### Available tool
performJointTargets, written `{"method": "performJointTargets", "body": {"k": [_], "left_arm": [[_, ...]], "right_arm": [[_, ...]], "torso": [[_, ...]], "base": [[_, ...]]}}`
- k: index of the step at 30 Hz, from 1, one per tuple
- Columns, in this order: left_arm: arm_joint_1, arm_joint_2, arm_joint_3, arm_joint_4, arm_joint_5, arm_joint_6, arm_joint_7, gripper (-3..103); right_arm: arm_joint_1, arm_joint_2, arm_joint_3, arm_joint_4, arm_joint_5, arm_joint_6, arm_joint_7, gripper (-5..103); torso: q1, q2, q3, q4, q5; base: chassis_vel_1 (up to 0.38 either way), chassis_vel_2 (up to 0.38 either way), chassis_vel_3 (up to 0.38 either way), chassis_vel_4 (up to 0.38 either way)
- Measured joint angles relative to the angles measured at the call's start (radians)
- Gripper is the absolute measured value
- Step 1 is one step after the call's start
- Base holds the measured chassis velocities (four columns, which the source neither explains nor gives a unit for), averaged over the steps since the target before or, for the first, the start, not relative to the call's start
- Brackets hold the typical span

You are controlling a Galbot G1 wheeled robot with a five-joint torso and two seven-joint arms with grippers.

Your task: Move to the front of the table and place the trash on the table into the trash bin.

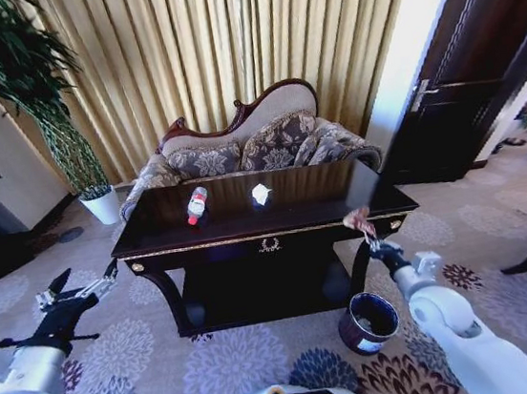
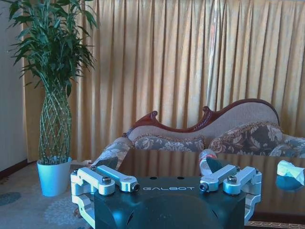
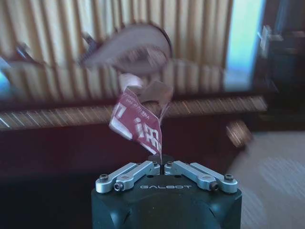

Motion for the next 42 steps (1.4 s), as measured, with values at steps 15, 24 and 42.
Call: {"method": "performJointTargets", "body": {"k": [15, 24, 42], "left_arm": [[-0.017, -0.010, 0.017, 0.000, 0.000, -0.004, 0.010, 100], [-0.021, -0.016, 0.021, 0.000, 0.000, -0.007, 0.024, 100], [-0.013, -0.023, 0.015, 0.000, -0.002, -0.034, 0.020, 100]], "right_arm": [[0.100, 0.040, -0.101, -0.493, -0.125, 0.099, -0.048, 0], [0.192, 0.070, -0.132, -0.732, -0.239, 0.139, -0.082, 0], [0.222, 0.102, -0.106, -0.799, -0.292, 0.138, -0.106, 48]], "torso": [[0.000, 0.000, 0.000, 0.0001, -0.0001], [0.000, 0.000, 0.000, 0.0003, -0.0004], [0.000, 0.000, 0.000, 0.0002, -0.0003]], "base": [[0.000, 0.000, 0.000, 0.000], [0.000, 0.000, 0.000, 0.000], [0.000, 0.000, 0.000, 0.000]]}}
